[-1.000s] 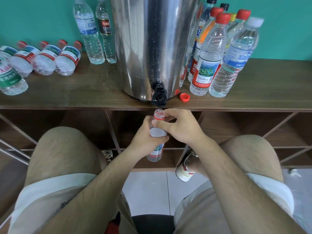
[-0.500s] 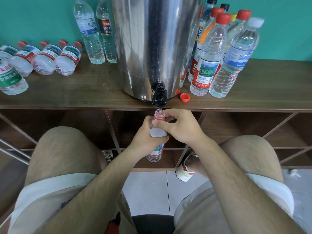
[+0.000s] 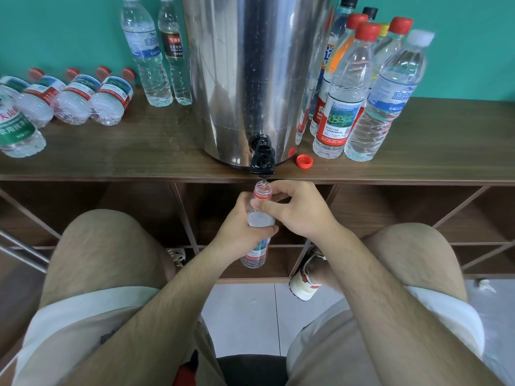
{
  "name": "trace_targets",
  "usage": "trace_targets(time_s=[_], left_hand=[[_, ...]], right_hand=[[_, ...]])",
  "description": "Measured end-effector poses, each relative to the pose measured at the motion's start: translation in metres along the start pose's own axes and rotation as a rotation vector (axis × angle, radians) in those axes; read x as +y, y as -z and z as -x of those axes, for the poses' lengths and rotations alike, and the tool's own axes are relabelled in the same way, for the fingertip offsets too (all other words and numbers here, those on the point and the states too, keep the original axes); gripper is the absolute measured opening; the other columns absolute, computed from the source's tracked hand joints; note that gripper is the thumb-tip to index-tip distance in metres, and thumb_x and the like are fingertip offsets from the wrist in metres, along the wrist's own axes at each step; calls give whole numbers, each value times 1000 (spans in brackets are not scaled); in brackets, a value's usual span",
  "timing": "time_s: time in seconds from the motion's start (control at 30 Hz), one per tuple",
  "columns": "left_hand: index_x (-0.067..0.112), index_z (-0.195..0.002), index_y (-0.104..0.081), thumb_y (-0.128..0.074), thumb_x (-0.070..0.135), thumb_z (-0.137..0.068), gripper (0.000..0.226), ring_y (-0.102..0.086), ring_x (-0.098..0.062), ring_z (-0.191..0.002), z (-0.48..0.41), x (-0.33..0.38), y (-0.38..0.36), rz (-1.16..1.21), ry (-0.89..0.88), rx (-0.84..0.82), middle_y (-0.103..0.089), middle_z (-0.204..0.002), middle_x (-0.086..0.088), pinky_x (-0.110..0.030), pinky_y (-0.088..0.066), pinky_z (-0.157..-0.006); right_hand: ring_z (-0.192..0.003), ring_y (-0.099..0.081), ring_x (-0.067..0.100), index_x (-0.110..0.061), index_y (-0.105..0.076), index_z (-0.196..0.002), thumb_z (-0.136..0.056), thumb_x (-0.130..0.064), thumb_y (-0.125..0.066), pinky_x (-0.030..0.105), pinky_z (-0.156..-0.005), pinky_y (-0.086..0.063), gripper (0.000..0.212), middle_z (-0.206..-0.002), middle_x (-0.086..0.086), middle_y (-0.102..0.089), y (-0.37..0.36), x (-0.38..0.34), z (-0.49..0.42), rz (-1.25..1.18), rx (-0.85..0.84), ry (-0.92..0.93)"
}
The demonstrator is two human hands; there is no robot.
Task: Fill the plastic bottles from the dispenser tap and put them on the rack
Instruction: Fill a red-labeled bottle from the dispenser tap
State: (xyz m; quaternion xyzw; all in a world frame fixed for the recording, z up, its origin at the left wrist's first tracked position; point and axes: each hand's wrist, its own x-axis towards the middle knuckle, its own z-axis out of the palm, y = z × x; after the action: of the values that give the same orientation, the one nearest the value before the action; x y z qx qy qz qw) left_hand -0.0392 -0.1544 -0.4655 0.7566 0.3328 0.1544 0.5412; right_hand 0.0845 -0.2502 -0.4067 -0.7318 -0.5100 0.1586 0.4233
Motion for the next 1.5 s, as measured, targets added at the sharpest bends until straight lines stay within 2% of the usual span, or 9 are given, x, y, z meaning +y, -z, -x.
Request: trace_targets(time_s=[0.13,0.3,0.4,0.6,0.77,1.07,1.23,1.37,1.5], left_hand=[[33,-143,-38,-87,24,-82,79,-58,-14,-119,-1,-2,0,0,-3,-4,-58,-134,8,-39,-52,-101],[37,-138,-38,-87,27,-82,75,-58,-6,-101,-4,-6,0,0,-12,-9,-55,-117,22,-24,-49,-87],[41,-134,-38,-88,27,-81,74,-59,-2,-97,-5,-8,0,7,-14,-13,-55,-114,23,-17,-48,-81],[40,-136,-38,-88,27,-82,75,-57,1,-94,-8,-10,-1,-5,-15,-10,-54,-111,25,-23,-48,-86],[42,-134,-37,-87,28,-82,74,-57,2,-94,-8,-11,-1,-6,-17,-7,-53,-111,26,-16,-46,-79],[46,-129,-36,-88,27,-81,73,-57,1,-93,-9,-12,-2,-2,-9,-8,-54,-110,27,-18,-48,-82],[48,-127,-35,-88,29,-81,73,-57,3,-91,-8,-12,-1,-12,-10,-4,-54,-108,28,-9,-43,-71],[44,-132,-37,-88,29,-81,74,-56,3,-92,-8,-11,-2,-16,-9,-3,-53,-108,28,-11,-44,-74],[38,-137,-38,-87,26,-82,75,-56,1,-92,-8,-10,-2,-18,-16,-2,-52,-109,27,-24,-48,-88]], right_hand=[[-94,-72,3,-24,-81,-109,-90,-42,-79,37,-87,-60,26,-99,-13,-78,0,0,0,-16,-5,-6],[-93,-72,2,-24,-81,-109,-90,-43,-79,37,-86,-61,27,-98,-14,-78,-1,1,0,-3,5,2],[-93,-72,1,-26,-81,-108,-89,-44,-80,36,-85,-61,26,-97,-15,-78,-1,3,-1,-10,8,-1],[-93,-72,2,-25,-81,-107,-89,-43,-79,38,-85,-61,26,-97,-14,-78,-2,4,-1,-21,13,19],[-93,-72,1,-25,-81,-109,-90,-43,-79,34,-85,-61,26,-98,-15,-78,-1,4,-1,-10,10,18],[-93,-72,2,-24,-81,-109,-90,-42,-80,37,-85,-61,26,-98,-13,-78,-1,3,0,1,8,9],[-94,-72,4,-23,-81,-111,-90,-42,-80,39,-86,-61,28,-100,-13,-78,-1,2,0,3,4,1],[-94,-72,2,-24,-80,-111,-90,-42,-79,38,-86,-61,28,-100,-14,-78,-1,2,0,11,3,7],[-93,-72,3,-24,-81,-110,-91,-41,-79,37,-86,-61,26,-99,-13,-78,-1,2,0,2,5,7]])
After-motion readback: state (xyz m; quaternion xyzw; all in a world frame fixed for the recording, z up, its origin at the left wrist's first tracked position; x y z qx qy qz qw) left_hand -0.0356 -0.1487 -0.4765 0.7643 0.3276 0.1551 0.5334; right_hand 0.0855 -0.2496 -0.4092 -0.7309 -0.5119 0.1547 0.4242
